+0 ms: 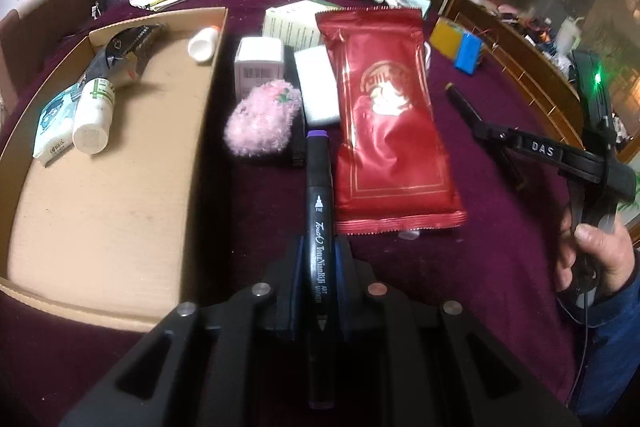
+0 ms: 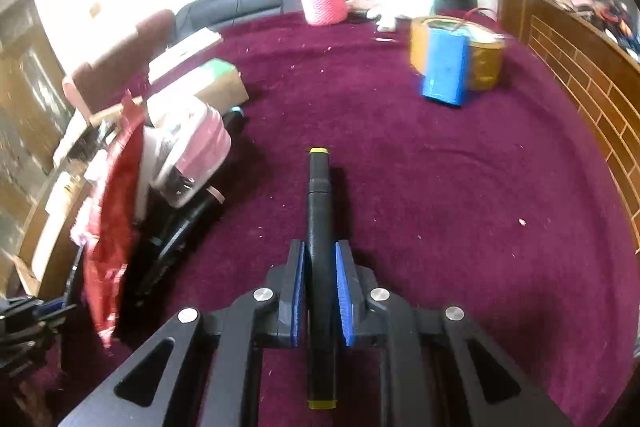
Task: Organize objects
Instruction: 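Grasp the black yellow-tipped marker with the right gripper, then carry both markers over the cardboard tray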
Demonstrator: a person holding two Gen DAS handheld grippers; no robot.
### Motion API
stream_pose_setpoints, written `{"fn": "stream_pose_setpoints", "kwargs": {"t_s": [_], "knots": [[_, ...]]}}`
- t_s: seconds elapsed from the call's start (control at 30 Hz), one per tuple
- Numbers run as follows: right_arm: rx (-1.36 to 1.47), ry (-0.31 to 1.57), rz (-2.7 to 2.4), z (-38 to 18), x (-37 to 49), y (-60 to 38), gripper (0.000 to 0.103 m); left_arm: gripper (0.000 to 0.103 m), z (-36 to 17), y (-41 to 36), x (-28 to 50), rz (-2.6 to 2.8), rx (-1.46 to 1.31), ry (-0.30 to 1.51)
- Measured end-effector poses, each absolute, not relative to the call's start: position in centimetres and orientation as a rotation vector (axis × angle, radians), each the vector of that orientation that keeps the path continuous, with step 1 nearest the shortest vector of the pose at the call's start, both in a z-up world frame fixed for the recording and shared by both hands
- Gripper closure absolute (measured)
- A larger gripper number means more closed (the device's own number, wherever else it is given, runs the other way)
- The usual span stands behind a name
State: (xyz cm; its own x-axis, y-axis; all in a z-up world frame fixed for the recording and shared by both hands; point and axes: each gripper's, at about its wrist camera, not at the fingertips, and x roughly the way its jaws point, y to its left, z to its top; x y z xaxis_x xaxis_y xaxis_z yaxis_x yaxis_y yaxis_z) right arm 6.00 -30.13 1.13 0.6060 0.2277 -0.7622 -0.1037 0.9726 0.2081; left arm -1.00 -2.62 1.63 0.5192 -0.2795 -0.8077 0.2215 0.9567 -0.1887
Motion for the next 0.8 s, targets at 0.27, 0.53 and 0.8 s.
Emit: {"fn": "stream_pose_setpoints", "kwargs": {"t_s": [0.27,0.53,0.8], "knots": [[0.272,0.807,0.257,5.2,1.5,-28.6,0.087,0.089,3.4,-0.9,-2.1,-0.352,-0.126,0.936],[0.258,0.769,0.416,8.8,-0.7,-20.3,0.086,0.089,6.3,3.7,-4.4,-0.358,-0.184,0.855],[0.244,0.828,0.543,8.4,-0.6,-11.5,0.086,0.089,7.8,11.4,-4.9,-0.268,-0.251,0.801]]}}
